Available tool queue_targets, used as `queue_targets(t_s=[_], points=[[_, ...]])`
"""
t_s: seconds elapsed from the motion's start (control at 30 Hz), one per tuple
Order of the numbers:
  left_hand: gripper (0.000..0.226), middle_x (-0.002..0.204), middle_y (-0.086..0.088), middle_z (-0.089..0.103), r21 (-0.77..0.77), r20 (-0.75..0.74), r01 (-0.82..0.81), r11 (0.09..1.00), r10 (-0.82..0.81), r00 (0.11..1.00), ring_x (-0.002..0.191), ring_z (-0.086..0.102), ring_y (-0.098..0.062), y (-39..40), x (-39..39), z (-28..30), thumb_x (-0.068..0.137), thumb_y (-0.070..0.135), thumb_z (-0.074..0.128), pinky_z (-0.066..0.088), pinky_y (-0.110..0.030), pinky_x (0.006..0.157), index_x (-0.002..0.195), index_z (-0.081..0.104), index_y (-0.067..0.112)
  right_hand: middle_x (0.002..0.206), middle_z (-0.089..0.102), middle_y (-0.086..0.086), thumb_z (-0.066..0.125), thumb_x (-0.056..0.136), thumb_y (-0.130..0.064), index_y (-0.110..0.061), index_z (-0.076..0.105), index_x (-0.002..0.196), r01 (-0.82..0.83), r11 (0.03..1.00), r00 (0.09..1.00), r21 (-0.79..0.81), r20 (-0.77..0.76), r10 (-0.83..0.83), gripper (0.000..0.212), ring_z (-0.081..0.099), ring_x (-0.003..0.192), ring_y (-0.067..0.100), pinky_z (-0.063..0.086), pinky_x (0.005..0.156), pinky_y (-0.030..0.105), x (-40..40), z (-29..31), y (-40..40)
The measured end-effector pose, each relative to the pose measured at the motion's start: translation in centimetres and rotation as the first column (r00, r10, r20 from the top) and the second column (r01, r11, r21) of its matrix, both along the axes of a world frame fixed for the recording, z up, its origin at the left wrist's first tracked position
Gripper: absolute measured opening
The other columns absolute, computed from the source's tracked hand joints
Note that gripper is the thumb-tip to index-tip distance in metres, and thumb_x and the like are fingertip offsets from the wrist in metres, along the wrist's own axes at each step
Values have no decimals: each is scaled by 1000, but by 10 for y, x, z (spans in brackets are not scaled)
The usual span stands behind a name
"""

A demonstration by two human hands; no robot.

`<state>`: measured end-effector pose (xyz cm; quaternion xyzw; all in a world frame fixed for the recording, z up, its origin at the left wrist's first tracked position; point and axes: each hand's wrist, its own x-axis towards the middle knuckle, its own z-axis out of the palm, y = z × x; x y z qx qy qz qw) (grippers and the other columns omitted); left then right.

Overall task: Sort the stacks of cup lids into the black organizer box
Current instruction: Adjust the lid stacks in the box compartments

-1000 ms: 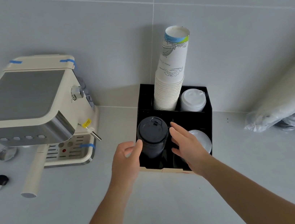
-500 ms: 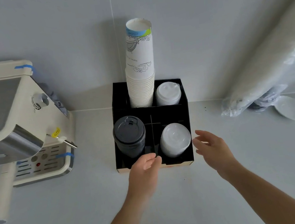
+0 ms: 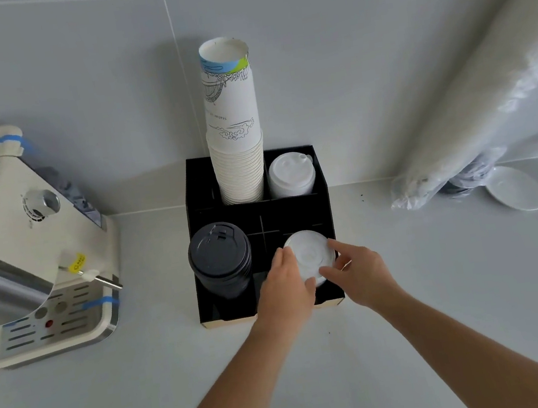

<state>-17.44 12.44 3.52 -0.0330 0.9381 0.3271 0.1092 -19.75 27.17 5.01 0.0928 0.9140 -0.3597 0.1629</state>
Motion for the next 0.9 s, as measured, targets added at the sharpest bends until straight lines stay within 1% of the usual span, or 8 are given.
queue_targets(t_s=[0.07, 0.13, 0.27, 0.37, 0.6, 0.73, 0.87, 0.9], points=[[65, 151, -4, 35, -33, -9, 0, 999, 0, 1000, 119, 55, -29, 0, -2, -1, 92, 31, 59, 49, -37, 87, 145, 31, 6, 85, 71, -1, 72, 85, -27, -28, 54, 142, 13, 1000, 1000, -21, 0, -13, 60, 61, 66, 8, 40, 43, 8, 1, -2, -2], [64, 150, -6, 35, -38, -6, -5, 999, 5, 1000, 118, 55, -30, -1, -4, -2, 92, 30, 59, 50, -37, 88, 144, 31, 6, 86, 72, 3, 73, 84, -27, -28, 54, 141, 29, 998, 1000, -51, 3, -29, 60, 64, 70, 12, 44, 46, 14, 2, -4, -4], [61, 146, -7, 40, -6, 4, -24, 1000, 24, 1000, 118, 55, -30, -5, -7, -1, 90, 25, 62, 50, -36, 87, 141, 35, 6, 84, 73, -1, 74, 83, -28, -29, 55, 139, 64, 991, 998, -122, 15, -62, 60, 71, 79, 18, 47, 54, 21, 5, -11, -6], [54, 136, -5, 47, 8, -1, -34, 999, 34, 999, 116, 54, -27, -8, -10, 2, 88, 21, 64, 48, -32, 84, 135, 41, 6, 86, 73, -3, 74, 83, -27, -30, 55, 137, 88, 983, 996, -162, 31, -84, 58, 72, 80, 18, 46, 55, 21, 6, -14, -6], [45, 125, -2, 53, 53, 5, -17, 998, 17, 1000, 116, 52, -26, -5, -13, 4, 86, 17, 66, 50, -34, 87, 126, 48, 10, 84, 75, -4, 74, 84, -24, -29, 59, 132, 122, 978, 992, -169, 7, -123, 51, 72, 80, 17, 52, 57, 23, 8, -14, 1], [44, 124, -1, 53, 73, 19, -16, 997, 14, 1000, 115, 51, -27, -5, -13, 4, 85, 18, 66, 49, -35, 87, 124, 48, 10, 83, 75, -4, 75, 84, -24, -26, 62, 130, 136, 976, 990, -169, -11, -140, 47, 73, 77, 17, 51, 55, 20, 10, -15, 1], [44, 124, 0, 53, 93, 15, -12, 996, 10, 1000, 115, 51, -25, -7, -13, 5, 85, 18, 66, 49, -33, 88, 125, 48, 11, 83, 75, -5, 75, 84, -24, -26, 63, 128, 153, 973, 988, -175, -8, -157, 45, 73, 76, 17, 47, 46, 13, 11, -13, 2], [46, 125, 0, 52, 99, 15, -14, 995, 12, 1000, 116, 52, -24, -7, -12, 4, 85, 18, 66, 49, -33, 88, 126, 47, 11, 83, 75, -6, 74, 84, -24, -27, 64, 128, 153, 973, 988, -174, -8, -156, 45, 73, 77, 16, 46, 46, 12, 11, -12, 2]])
